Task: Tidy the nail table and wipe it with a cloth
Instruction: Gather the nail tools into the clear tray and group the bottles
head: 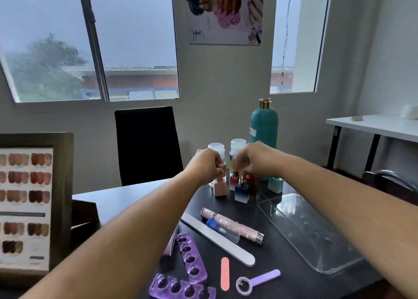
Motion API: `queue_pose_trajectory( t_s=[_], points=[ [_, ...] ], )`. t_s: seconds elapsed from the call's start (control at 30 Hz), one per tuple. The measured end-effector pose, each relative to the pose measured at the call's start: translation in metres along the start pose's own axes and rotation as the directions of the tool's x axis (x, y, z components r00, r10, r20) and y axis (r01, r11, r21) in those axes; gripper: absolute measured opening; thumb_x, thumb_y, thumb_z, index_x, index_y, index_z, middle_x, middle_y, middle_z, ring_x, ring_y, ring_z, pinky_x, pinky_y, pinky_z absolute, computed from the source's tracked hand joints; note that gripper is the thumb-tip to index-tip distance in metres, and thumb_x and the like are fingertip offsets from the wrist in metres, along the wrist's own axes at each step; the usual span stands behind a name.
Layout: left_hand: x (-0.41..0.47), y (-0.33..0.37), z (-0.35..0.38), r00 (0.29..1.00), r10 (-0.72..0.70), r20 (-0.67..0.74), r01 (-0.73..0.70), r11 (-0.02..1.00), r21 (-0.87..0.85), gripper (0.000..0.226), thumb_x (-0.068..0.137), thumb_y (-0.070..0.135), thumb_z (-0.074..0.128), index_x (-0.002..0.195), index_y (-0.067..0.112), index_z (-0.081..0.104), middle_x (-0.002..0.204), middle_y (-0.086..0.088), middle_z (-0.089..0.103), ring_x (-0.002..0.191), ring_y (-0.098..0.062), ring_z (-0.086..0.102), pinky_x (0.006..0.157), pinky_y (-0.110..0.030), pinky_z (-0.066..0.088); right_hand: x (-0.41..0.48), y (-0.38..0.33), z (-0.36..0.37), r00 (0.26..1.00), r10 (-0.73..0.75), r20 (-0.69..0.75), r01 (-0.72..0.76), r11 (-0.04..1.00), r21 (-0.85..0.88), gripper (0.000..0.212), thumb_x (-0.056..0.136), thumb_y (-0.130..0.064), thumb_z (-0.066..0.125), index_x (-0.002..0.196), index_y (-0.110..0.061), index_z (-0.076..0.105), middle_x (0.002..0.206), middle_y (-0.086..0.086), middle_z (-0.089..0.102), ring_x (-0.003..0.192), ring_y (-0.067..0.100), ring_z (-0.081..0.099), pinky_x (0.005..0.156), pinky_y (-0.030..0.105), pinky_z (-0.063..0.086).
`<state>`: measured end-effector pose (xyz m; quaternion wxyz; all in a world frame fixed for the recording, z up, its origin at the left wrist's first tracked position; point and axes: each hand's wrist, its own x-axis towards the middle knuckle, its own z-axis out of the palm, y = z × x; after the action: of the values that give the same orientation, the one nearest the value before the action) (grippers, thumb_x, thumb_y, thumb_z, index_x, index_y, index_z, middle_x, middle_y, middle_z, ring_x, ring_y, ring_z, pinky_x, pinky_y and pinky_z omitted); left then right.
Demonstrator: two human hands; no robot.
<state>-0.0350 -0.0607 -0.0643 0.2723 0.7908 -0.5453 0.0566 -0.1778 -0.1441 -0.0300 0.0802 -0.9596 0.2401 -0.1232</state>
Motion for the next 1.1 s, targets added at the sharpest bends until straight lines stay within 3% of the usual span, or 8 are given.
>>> queue_pose_trajectory(
  t_s=[0.13, 0.27, 0.37, 0.5, 0.73, 0.93, 1.1],
  points=[
    [0.000, 0.000, -0.001, 1.000, 0.000, 0.009, 0.000, 1.000, -0.005, 0.018, 0.078, 0.013, 0.066, 0.096, 0.013, 0.065, 0.096, -0.005, 0.069, 0.099, -0.020, 0.057, 0.076, -0.021, 0.041, -0.003, -0.002, -0.004, 1.000, -0.003, -0.012, 0.003, 1.000, 0.013, 0.016, 0.081, -0.004, 0.069, 0.094, -0.012, 0.072, 0.081, -0.006, 0.064, 0.075, 0.008, 0.061, 0.069, 0.017, 0.050],
    [-0.006, -0.003, -0.015, 1.000, -0.016, 0.002, 0.016, 0.999, -0.032, 0.031, 0.078, 0.021, 0.070, 0.107, 0.015, 0.060, 0.094, -0.005, 0.068, 0.104, -0.021, 0.052, 0.085, -0.026, 0.044, -0.011, -0.006, -0.011, 0.997, -0.027, -0.068, 0.028, 0.999, 0.018, 0.017, 0.082, -0.006, 0.068, 0.098, -0.009, 0.072, 0.094, 0.002, 0.070, 0.085, 0.014, 0.065, 0.082, 0.027, 0.055],
    [-0.016, -0.005, -0.039, 1.000, 0.001, -0.018, -0.001, 1.000, -0.018, 0.031, 0.077, 0.025, 0.072, 0.104, 0.013, 0.062, 0.096, -0.005, 0.069, 0.102, -0.023, 0.056, 0.089, -0.031, 0.048, -0.020, -0.011, -0.018, 0.989, -0.049, -0.142, 0.052, 0.998, 0.023, 0.016, 0.084, -0.009, 0.067, 0.099, -0.010, 0.072, 0.093, 0.001, 0.070, 0.080, 0.009, 0.062, 0.076, 0.018, 0.049],
    [-0.040, -0.008, -0.069, 0.997, -0.030, -0.065, 0.030, 1.000, -0.004, 0.030, 0.077, 0.030, 0.072, 0.102, 0.014, 0.065, 0.095, -0.005, 0.068, 0.094, -0.020, 0.060, 0.083, -0.024, 0.047, -0.034, -0.030, -0.025, 0.983, -0.091, -0.162, 0.098, 0.994, 0.041, 0.016, 0.083, -0.011, 0.068, 0.098, -0.012, 0.072, 0.091, -0.001, 0.070, 0.080, 0.007, 0.061, 0.072, 0.011, 0.044],
    [-0.103, -0.021, -0.085, 0.984, -0.176, 0.020, 0.174, 0.983, 0.053, 0.043, 0.078, 0.040, 0.070, 0.109, 0.011, 0.062, 0.106, -0.006, 0.065, 0.095, -0.019, 0.060, 0.082, -0.029, 0.051, -0.059, -0.064, -0.009, 0.995, -0.099, -0.032, 0.101, 0.993, 0.055, 0.014, 0.080, -0.014, 0.071, 0.094, -0.017, 0.073, 0.077, -0.012, 0.062, 0.070, 0.000, 0.057, 0.066, 0.010, 0.043],
    [-0.145, -0.031, -0.070, 0.921, -0.344, 0.181, 0.303, 0.927, 0.222, 0.069, 0.075, 0.057, 0.064, 0.123, 0.009, 0.053, 0.125, -0.010, 0.057, 0.113, -0.025, 0.054, 0.087, -0.029, 0.043, -0.071, -0.067, 0.028, 0.995, -0.058, 0.077, 0.057, 0.998, 0.012, 0.017, 0.081, -0.022, 0.072, 0.095, -0.013, 0.072, 0.090, 0.001, 0.068, 0.076, 0.009, 0.057, 0.071, 0.018, 0.044],
    [-0.161, -0.040, -0.056, 0.857, -0.456, 0.241, 0.407, 0.885, 0.225, 0.075, 0.070, 0.060, 0.067, 0.123, 0.010, 0.048, 0.122, -0.010, 0.056, 0.107, -0.025, 0.054, 0.078, -0.028, 0.042, -0.075, -0.064, 0.050, 0.993, 0.023, 0.116, -0.024, 1.000, 0.005, 0.026, 0.085, -0.032, 0.066, 0.098, -0.010, 0.072, 0.097, 0.004, 0.069, 0.082, 0.015, 0.060, 0.073, 0.024, 0.050]
  ],
)
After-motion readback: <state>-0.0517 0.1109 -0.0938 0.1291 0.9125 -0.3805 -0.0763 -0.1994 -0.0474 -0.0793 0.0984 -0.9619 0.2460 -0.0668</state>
